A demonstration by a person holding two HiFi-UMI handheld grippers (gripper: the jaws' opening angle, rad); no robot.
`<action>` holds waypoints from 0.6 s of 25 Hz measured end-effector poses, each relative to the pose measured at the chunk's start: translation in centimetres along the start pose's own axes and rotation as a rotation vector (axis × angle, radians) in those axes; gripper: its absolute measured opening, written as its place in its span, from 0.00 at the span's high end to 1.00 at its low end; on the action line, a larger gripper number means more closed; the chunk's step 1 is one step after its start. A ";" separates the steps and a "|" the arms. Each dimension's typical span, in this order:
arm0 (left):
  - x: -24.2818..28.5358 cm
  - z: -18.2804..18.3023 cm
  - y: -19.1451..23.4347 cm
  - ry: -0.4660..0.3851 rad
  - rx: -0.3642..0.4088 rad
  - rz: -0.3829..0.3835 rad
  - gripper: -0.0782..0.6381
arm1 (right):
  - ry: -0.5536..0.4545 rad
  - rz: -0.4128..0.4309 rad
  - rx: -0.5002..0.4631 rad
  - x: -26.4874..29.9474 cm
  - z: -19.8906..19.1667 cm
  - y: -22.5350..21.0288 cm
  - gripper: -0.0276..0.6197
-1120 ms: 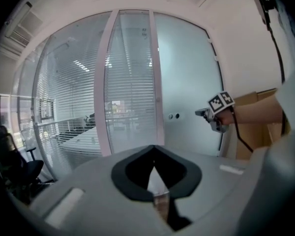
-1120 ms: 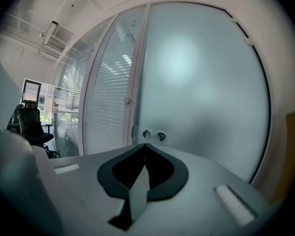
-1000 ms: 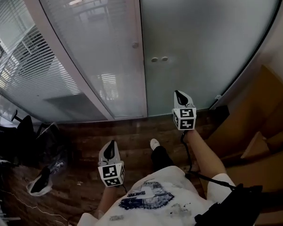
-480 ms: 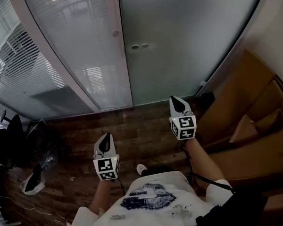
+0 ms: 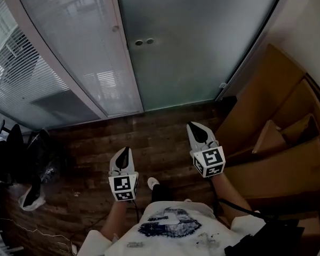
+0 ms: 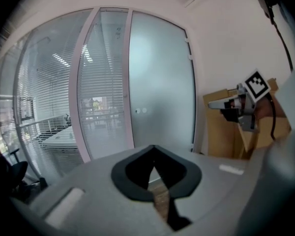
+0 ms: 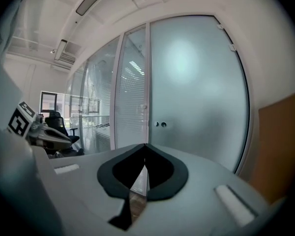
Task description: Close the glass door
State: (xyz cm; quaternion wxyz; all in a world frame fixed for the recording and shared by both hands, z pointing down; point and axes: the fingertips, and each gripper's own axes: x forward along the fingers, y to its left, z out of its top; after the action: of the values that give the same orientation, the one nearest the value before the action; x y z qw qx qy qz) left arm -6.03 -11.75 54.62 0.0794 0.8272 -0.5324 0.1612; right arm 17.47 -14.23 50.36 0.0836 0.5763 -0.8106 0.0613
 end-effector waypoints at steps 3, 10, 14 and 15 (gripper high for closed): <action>-1.0 0.0 -3.4 -0.010 0.009 -0.009 0.89 | -0.013 0.047 -0.022 -4.1 -0.6 0.9 0.95; -4.3 -1.2 -12.3 -0.040 0.028 -0.029 0.89 | -0.002 0.081 -0.037 -12.7 -4.2 0.1 0.95; -6.9 -1.9 -16.8 -0.034 0.029 -0.037 0.89 | 0.009 0.063 -0.005 -17.7 -6.5 -1.3 0.95; -7.6 -2.2 -17.8 -0.031 0.027 -0.038 0.89 | 0.006 0.065 -0.001 -18.8 -6.7 -1.5 0.95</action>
State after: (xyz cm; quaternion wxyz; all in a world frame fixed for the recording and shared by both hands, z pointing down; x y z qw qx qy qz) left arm 6.81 2.92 54.72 0.0630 0.8405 -0.5156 0.1542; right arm 25.35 4.02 53.07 0.0841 0.5494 -0.8288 0.0652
